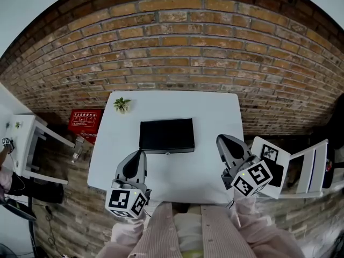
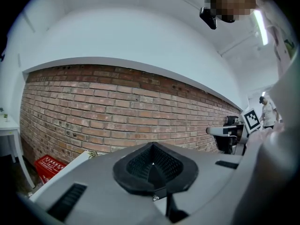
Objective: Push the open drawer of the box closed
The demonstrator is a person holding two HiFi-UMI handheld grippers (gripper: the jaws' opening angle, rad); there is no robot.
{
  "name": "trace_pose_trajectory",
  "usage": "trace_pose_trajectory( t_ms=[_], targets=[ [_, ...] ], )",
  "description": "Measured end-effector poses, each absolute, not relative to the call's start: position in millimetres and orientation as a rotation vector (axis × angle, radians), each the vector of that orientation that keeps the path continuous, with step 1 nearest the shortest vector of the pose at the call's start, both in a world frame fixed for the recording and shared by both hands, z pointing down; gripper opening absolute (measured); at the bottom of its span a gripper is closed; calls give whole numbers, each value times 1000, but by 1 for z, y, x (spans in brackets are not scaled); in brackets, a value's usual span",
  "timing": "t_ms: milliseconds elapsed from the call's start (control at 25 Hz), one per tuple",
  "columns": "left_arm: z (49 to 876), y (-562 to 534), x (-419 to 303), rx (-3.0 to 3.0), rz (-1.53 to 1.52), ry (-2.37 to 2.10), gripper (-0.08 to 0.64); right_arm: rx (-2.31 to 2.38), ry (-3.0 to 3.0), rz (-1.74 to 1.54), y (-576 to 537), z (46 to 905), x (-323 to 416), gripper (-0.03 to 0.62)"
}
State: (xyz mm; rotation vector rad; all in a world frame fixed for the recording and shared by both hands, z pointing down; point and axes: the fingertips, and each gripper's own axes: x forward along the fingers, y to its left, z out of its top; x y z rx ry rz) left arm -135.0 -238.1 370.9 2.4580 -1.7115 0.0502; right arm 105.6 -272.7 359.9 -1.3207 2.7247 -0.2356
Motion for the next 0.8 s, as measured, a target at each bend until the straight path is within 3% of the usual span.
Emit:
trace_pose_trajectory(
  t_ms=[800],
  targets=[
    [382,-243,-148,2406,81,-1741,-6,-1333,2722,-274,-281,366,107,3]
  ],
)
